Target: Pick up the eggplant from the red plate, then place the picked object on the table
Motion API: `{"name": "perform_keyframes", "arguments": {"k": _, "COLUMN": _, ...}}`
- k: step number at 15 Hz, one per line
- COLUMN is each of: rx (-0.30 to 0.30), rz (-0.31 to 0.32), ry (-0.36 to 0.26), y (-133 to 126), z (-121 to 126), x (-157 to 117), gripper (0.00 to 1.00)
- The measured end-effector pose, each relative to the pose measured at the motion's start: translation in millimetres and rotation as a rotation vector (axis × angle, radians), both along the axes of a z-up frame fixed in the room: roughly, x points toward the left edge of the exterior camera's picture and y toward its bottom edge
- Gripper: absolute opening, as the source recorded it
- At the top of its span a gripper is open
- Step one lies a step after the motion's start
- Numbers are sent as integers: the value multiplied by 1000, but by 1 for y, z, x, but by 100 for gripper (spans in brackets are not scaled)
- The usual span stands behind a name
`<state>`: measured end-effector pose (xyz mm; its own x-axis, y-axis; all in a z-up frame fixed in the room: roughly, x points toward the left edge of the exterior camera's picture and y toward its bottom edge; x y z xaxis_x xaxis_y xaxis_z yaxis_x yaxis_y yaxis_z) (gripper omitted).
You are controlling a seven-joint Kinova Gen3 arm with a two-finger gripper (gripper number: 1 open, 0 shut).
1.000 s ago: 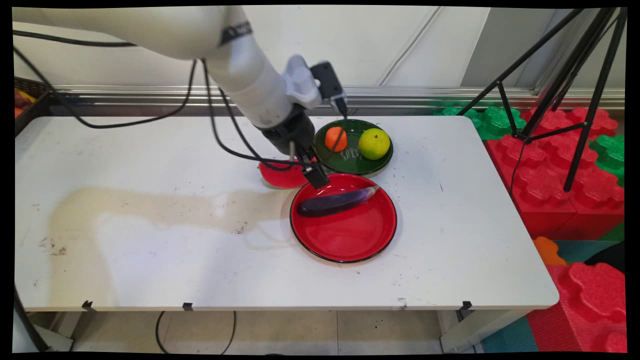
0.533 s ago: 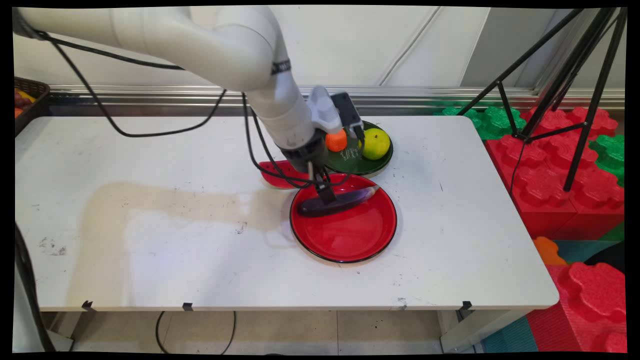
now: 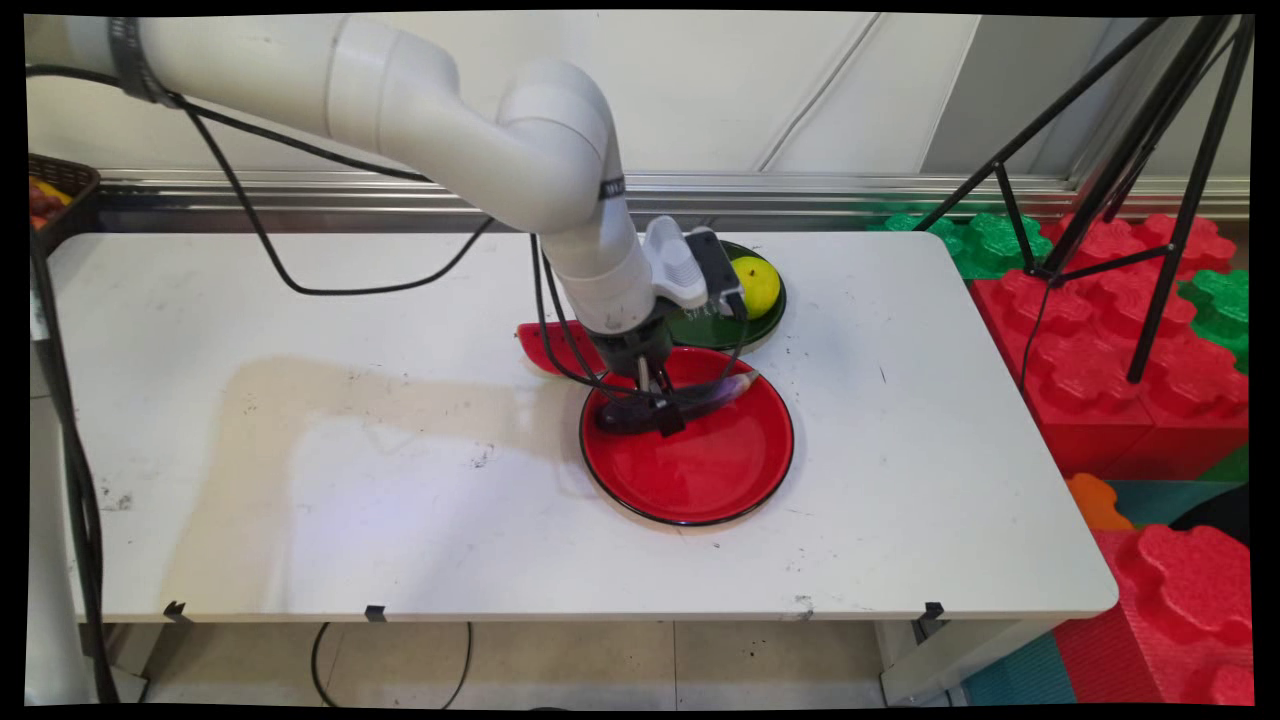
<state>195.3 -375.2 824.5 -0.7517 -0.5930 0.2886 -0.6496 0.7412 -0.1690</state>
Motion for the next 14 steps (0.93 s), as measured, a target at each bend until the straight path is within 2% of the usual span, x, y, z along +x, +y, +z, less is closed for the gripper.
{"name": "perform_keyframes", "arguments": {"k": 5, "rx": 14, "rz": 3, "ry": 1, "y": -6, "z": -21, "x": -7, "gripper": 100}}
{"name": "perform_keyframes", "arguments": {"k": 6, "rx": 15, "rz": 2, "ry": 2, "y": -7, "z": -24, "x": -8, "gripper": 0}}
{"name": "perform_keyframes", "arguments": {"k": 10, "rx": 3, "rz": 3, "ry": 0, "y": -8, "z": -27, "x": -8, "gripper": 0}}
{"name": "perform_keyframes", "arguments": {"k": 14, "rx": -29, "rz": 7, "ry": 0, "y": -4, "z": -15, "x": -5, "gripper": 0}}
